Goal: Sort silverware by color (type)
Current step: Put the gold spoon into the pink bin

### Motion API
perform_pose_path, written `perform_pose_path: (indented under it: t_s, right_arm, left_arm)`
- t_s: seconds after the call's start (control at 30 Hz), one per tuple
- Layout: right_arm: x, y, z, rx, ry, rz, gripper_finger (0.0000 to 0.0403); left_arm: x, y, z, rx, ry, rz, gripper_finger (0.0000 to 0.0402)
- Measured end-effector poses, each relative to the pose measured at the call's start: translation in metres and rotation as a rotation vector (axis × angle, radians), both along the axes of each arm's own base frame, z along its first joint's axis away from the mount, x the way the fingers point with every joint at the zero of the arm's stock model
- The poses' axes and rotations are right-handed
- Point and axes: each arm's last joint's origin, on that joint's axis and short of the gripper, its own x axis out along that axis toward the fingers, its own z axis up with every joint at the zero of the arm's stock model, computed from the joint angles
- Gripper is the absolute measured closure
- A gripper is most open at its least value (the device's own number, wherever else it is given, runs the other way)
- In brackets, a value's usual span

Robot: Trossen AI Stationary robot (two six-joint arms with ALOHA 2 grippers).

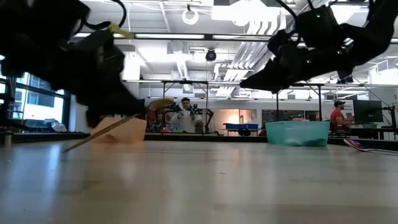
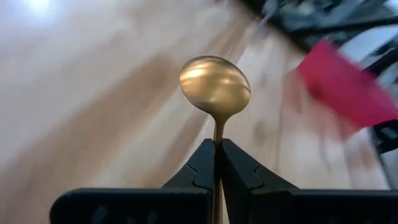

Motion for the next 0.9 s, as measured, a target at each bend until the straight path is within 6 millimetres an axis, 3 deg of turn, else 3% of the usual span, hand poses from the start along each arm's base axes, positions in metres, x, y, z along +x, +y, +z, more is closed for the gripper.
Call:
perform_pose_path:
  t_s: [0.23, 0.5, 0.7, 0.9]
  right_arm:
    - [0.024, 0.015, -0.003, 0.152, 0.018, -0.012, 0.039]
    - [0.076, 0.042, -0.007, 0.262, -0.059, 0.037, 0.0304]
    - [0.121, 0.048, -0.001, 0.28, -0.178, 0.067, 0.0256]
    - [0.155, 0.038, 0.004, 0.24, -0.194, 0.051, 0.025]
  left_arm:
    - [0.014, 0.042, 0.022, 0.155, -0.218, -0.08, 0.0401]
    - [0.017, 0.076, 0.05, 0.285, -0.499, -0.128, 0.0401]
    - [0.016, 0.085, 0.056, 0.32, -0.561, -0.157, 0.0402]
    - [0.015, 0.085, 0.058, 0.358, -0.58, -0.165, 0.0401]
